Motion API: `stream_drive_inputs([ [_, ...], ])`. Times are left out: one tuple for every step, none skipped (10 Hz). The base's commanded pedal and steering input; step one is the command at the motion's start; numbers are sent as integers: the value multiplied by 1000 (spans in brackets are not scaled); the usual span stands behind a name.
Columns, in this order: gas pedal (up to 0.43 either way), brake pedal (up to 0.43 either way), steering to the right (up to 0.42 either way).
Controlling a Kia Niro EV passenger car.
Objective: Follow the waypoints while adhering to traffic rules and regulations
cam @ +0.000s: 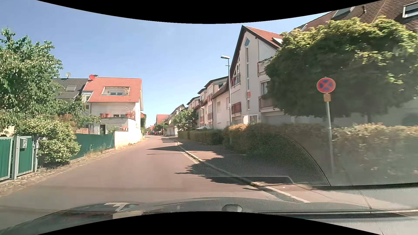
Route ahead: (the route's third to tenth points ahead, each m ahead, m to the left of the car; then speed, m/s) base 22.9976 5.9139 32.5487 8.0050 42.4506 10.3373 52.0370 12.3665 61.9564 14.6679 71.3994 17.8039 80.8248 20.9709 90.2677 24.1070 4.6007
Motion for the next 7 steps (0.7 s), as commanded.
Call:
stream_drive_inputs([
  [280,0,-311],
  [280,0,-290],
  [280,0,-266],
  [280,0,-235],
  [268,0,-191],
  [268,0,-153],
  [268,0,-121],
])
